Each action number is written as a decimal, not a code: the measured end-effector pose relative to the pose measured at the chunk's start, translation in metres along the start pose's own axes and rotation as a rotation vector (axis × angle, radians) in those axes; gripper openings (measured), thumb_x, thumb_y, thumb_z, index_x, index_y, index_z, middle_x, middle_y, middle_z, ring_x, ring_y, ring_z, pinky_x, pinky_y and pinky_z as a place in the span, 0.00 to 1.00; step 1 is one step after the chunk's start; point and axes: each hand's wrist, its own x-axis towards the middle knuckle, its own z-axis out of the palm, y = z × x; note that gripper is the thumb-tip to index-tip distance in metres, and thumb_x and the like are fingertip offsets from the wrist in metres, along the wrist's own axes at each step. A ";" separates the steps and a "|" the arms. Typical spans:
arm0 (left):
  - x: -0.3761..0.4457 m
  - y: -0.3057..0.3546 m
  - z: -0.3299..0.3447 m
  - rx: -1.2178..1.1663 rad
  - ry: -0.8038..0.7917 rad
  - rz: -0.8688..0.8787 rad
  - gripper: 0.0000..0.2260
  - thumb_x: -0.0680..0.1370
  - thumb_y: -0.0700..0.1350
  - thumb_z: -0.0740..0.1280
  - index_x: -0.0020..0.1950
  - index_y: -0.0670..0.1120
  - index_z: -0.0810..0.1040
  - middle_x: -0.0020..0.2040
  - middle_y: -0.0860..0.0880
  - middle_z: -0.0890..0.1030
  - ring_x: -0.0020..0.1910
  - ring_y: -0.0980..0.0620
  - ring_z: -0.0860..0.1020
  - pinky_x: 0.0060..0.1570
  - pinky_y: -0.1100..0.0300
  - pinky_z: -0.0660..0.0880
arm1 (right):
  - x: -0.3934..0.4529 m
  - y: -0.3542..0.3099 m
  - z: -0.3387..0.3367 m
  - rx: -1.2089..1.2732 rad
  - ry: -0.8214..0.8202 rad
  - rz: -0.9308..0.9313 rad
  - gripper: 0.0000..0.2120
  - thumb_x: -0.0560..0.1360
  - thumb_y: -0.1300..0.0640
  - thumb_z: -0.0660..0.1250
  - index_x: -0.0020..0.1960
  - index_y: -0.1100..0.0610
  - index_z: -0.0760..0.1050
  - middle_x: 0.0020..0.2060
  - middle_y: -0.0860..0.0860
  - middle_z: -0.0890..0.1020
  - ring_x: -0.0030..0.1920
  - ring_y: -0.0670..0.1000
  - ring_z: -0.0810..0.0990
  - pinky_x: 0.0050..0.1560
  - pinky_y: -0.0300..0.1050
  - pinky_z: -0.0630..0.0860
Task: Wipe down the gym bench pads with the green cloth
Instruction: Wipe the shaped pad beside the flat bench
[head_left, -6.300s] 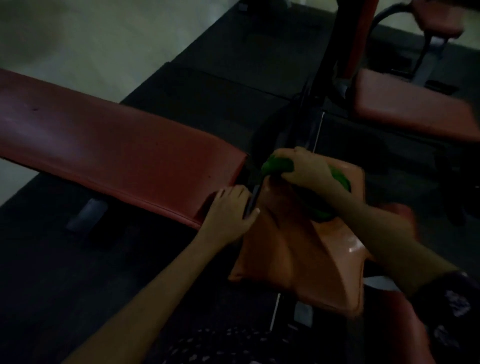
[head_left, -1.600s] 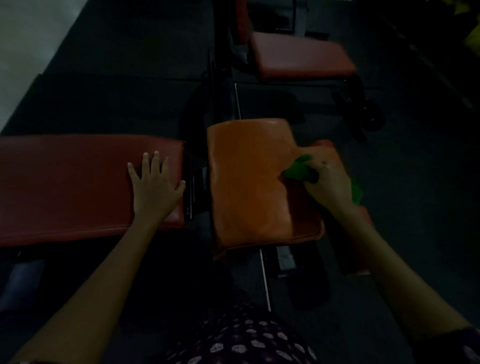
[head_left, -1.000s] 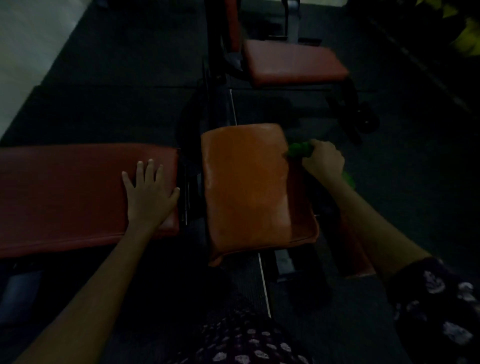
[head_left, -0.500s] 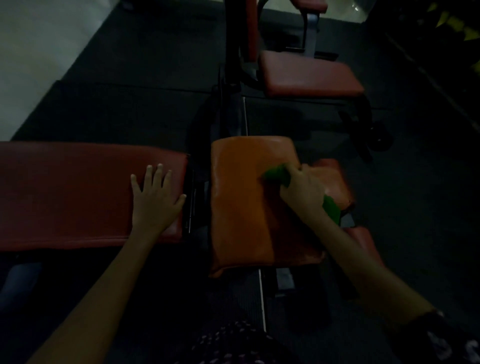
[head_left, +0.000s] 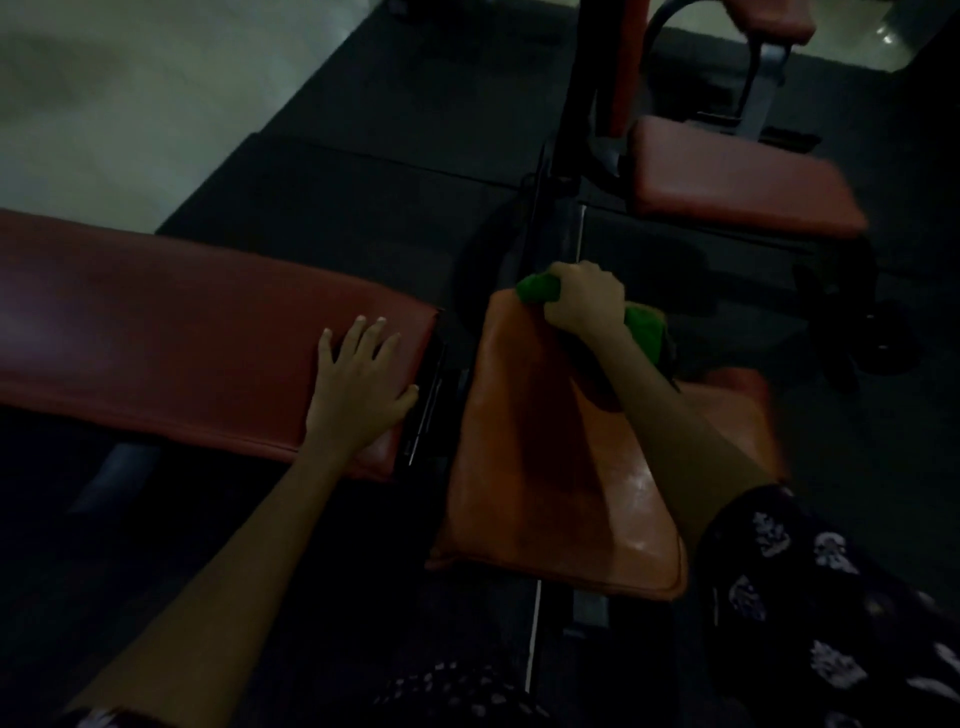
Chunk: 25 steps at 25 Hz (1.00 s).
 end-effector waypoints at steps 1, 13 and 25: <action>-0.001 -0.001 0.000 0.001 0.000 -0.003 0.31 0.70 0.60 0.57 0.64 0.40 0.74 0.68 0.40 0.72 0.69 0.40 0.67 0.64 0.34 0.60 | -0.001 -0.004 -0.001 -0.020 -0.024 -0.040 0.19 0.73 0.55 0.64 0.63 0.52 0.72 0.55 0.58 0.76 0.53 0.61 0.77 0.47 0.49 0.71; -0.001 -0.007 0.005 -0.052 0.035 0.036 0.29 0.75 0.56 0.67 0.71 0.41 0.68 0.74 0.42 0.63 0.75 0.43 0.58 0.70 0.38 0.49 | -0.141 -0.062 -0.003 -0.193 -0.232 -0.654 0.22 0.74 0.54 0.62 0.67 0.46 0.69 0.53 0.52 0.75 0.51 0.55 0.76 0.38 0.45 0.67; -0.011 -0.011 -0.002 -0.265 0.009 0.367 0.24 0.76 0.54 0.62 0.68 0.42 0.71 0.69 0.42 0.70 0.72 0.43 0.64 0.72 0.43 0.49 | -0.311 -0.048 0.063 0.261 0.516 0.322 0.32 0.62 0.65 0.75 0.65 0.55 0.73 0.54 0.61 0.76 0.47 0.62 0.78 0.37 0.47 0.75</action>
